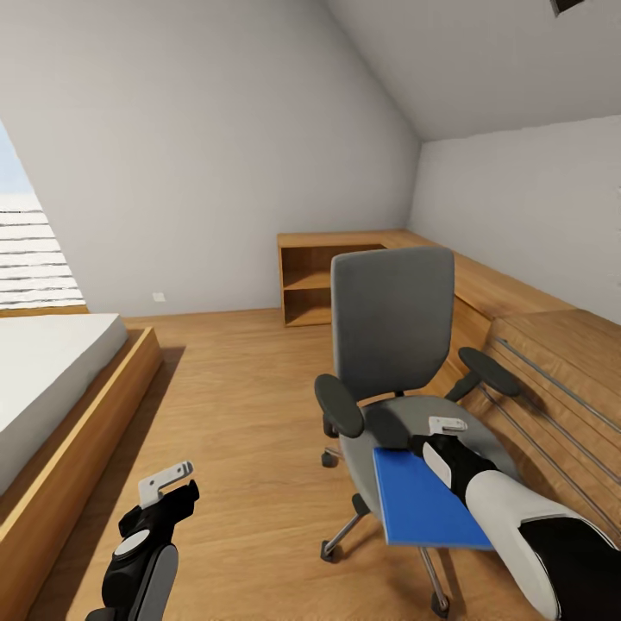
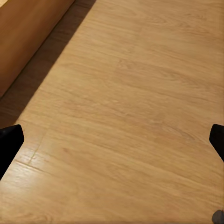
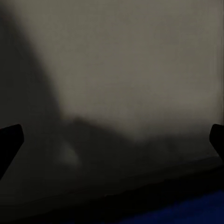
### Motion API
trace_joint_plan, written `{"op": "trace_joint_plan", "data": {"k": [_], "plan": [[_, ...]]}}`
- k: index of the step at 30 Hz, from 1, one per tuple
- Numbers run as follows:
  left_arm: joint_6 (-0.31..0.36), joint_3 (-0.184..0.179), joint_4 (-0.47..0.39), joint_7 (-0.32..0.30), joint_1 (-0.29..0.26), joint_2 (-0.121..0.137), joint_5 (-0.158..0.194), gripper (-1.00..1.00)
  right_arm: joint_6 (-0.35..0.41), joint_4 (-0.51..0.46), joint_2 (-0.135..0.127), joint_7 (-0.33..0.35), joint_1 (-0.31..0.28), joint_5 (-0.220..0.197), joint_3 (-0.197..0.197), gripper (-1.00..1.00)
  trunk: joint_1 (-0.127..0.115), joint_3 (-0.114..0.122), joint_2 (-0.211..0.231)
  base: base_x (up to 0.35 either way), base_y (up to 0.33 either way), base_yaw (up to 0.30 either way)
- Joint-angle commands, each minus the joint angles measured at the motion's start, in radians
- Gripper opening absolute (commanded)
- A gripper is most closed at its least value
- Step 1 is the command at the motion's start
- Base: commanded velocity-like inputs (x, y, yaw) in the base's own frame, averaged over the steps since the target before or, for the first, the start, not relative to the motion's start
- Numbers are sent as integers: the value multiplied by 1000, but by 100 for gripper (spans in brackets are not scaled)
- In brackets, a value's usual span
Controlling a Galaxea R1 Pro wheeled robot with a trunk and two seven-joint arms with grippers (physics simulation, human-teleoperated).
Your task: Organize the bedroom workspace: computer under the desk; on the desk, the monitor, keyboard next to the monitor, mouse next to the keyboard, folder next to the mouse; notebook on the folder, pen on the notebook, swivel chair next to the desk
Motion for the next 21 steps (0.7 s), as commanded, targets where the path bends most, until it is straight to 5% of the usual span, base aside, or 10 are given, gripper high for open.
{"op": "trace_joint_plan", "data": {"k": [1,11,21], "plan": [[2,0,-1,7,-1,0,11,100,6,-2,-1,-5,0,-9,8,100,0,-1,0,-9,0,0],[2,-3,-1,6,-1,0,11,100,6,-3,-1,-4,0,-9,8,100,0,-1,0,-1,0,0],[1,-7,-1,5,-1,-1,11,100,-38,-5,-1,-2,-1,-10,8,100,-39,30,70,0,0,0]]}}
